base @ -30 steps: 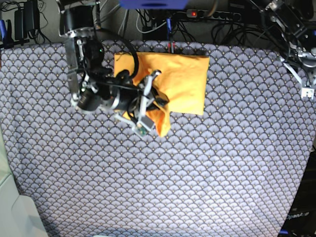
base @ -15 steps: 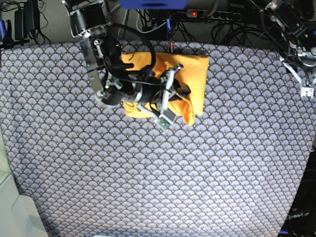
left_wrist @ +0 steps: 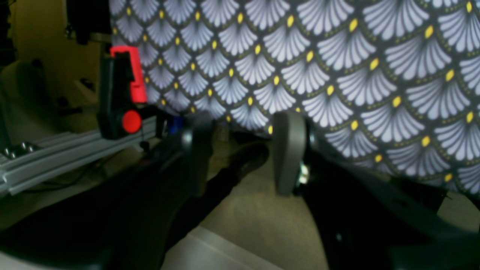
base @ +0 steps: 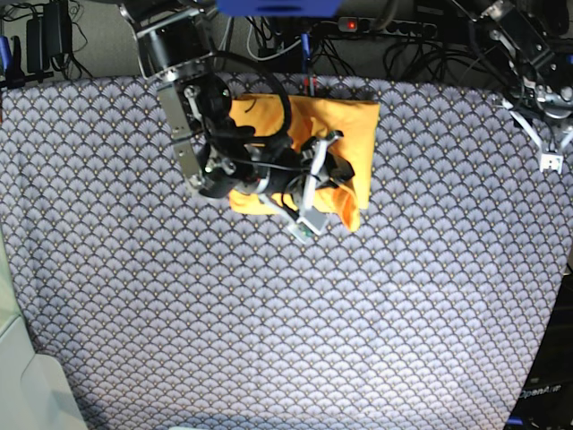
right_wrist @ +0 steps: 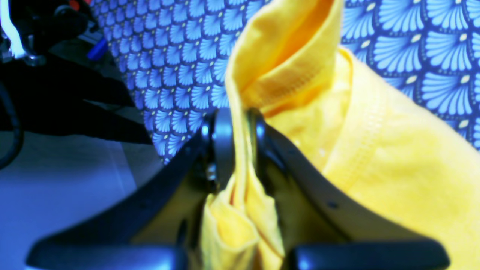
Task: Fold the T-shirt properly
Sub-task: 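Fold the held end over onto the folded stack with the right gripper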
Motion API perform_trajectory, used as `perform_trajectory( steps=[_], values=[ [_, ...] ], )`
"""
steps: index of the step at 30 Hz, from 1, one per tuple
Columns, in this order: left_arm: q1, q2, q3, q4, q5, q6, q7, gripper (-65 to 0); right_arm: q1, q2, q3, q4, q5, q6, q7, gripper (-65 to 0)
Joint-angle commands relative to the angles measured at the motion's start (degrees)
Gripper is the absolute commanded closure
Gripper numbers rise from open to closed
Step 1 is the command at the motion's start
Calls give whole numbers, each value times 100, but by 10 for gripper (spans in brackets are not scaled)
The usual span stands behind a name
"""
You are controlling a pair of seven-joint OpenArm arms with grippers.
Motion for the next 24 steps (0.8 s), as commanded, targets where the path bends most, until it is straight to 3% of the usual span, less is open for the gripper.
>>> perform_trajectory(
  steps=[1, 20, 24],
  values=[
    [-29, -90, -10, 87, 15, 29, -52, -263, 114, -38, 21, 76, 141, 19, 129, -58],
    [-38, -90, -10, 87, -12, 29, -52, -263, 193, -38, 3, 76, 141, 10, 129, -62],
    [-38, -90, -10, 87, -12, 29, -52, -263, 176, -21, 30, 76, 141, 10, 331, -177]
  ],
)
